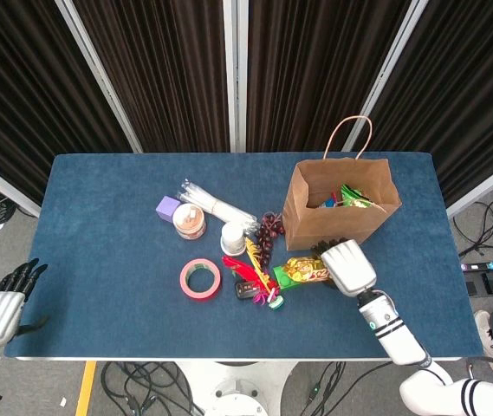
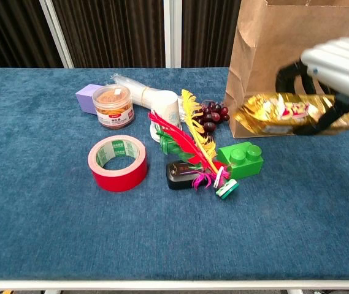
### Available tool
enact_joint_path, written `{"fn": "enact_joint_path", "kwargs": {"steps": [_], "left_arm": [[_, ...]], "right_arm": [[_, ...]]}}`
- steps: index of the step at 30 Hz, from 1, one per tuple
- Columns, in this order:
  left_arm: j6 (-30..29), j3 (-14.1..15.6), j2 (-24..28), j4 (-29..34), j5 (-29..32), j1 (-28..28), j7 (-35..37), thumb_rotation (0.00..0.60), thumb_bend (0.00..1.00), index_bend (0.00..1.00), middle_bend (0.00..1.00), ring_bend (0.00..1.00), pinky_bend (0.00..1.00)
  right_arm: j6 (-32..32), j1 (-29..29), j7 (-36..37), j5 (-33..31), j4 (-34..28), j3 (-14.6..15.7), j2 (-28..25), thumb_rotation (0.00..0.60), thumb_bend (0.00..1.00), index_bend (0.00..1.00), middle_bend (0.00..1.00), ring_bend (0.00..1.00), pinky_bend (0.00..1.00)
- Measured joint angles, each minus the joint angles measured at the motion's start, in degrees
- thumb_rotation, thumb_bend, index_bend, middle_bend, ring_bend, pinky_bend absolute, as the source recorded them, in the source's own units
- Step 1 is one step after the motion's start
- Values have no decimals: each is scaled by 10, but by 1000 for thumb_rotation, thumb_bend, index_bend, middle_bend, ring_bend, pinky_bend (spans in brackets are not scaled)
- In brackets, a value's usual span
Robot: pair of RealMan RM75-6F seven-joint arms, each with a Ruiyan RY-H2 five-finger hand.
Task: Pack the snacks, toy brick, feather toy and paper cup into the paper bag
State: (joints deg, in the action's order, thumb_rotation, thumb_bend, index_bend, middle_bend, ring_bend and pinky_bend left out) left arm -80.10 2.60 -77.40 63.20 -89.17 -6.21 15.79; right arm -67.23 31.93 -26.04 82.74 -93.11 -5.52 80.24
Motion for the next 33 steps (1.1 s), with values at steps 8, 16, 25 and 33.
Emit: {"fn": "enact_joint_path", "kwargs": {"steps": [8,16,25,33], "left_arm": [[-3,-2,4,9,0,-1,-9,600,258,126,84,24,167],[-5,-4,10,17,0,-2,-11,600,258,126,84,24,167],[-3,-4,11,17,1,-3,-8,600,258,126,85,24,167],[-2,-1,8,12,1,-1,-6,600,258,126,84,24,167]], "right_arm": [[-4,51,-76,10,-150,-76,-20,600,211,783,687,619,711],[-21,132,-124,13,-165,-174,39,600,211,781,681,618,711],[-109,159,-186,106,-37,-222,52,600,218,776,680,617,711],[-149,144,-202,73,43,-255,26,600,233,772,680,616,702]]}}
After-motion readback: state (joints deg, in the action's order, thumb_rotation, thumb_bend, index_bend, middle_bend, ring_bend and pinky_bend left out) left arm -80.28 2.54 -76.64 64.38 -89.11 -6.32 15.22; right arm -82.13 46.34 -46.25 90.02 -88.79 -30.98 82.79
